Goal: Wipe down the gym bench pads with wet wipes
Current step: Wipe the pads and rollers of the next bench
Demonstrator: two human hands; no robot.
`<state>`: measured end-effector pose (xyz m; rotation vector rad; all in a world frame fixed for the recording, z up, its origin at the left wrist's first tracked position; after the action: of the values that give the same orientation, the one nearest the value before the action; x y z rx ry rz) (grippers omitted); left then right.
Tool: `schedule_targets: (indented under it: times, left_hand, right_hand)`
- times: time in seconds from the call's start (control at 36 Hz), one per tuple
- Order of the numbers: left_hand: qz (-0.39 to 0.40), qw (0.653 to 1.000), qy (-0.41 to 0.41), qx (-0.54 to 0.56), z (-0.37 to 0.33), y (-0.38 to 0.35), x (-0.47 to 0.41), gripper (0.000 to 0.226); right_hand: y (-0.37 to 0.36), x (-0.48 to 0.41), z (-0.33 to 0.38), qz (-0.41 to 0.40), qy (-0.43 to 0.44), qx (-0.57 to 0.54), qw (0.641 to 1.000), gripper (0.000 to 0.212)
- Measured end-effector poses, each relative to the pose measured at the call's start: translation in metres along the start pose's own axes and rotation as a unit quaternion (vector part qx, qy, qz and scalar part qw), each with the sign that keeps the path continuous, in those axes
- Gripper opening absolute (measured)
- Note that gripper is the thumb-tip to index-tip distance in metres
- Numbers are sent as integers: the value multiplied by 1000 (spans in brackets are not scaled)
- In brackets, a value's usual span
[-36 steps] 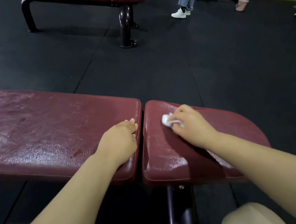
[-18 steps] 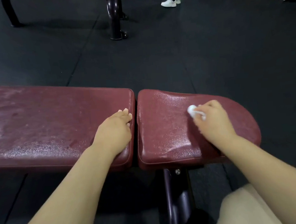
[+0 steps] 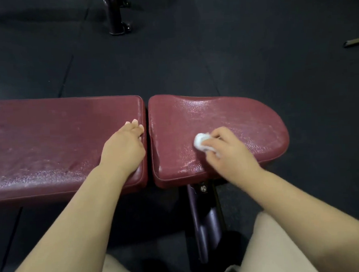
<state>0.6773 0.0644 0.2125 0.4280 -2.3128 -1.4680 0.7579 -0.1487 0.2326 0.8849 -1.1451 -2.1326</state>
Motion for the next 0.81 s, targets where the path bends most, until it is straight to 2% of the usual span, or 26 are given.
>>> schedule_targets:
  times: [0.08,0.14,0.19,0.28,0.42,0.5,0.56,0.61,0.67,0.72,0.81]
  left_hand:
    - [9,1000,4,-5,-4,2,1,45]
    - [17,1000,8,-8,-8,4,2,40]
    - [18,1000,8,10,-15,5,3,36]
    - [11,998,-21,51,-33,0,7,38]
    - [8,998,-44,42,-43,-12,16,39]
    - [3,997,-56,46,-39,-11,19,39]
    - [3,998,-55,38,-40,-9,18,39]
    - [0,999,-43,31,-44,-8,17,37]
    - [-9,999,-35,23,-47,-7,15,35]
    - [-15,999,-29,13,-50,-6,15,33]
    - [-24,999,-26,11,-50,-6,16,31]
  right_hand:
    - [38,20,-71,-80,-164,32,983,15]
    - [49,37,-109,-83,-279,30,956,18]
    - [50,44,-117,-102,-333,31,937,25]
    - [24,33,-76,-81,-291,58,951,42]
    - [-29,20,40,-64,-100,-51,992,30]
    - [-30,19,46,-33,-28,-81,996,23]
    - [-18,23,26,-33,2,-46,998,23]
    - [1,32,-8,-53,-13,-6,998,28]
    - [30,42,-46,-104,-68,26,992,28]
    - [55,46,-83,-132,-145,84,977,18]
    - [69,48,-126,-135,-309,48,940,19]
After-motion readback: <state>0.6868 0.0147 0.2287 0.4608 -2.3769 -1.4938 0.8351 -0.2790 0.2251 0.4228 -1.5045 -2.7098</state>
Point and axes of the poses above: each hand's wrist, its own x-axis away from the middle knuckle, its own y-axis out of the back of the hand, z = x × y, the point moved 7 cm from there along -x, towards the middle knuckle, and after that the axes turned 6 degrees about z, right-handed, at the moved point
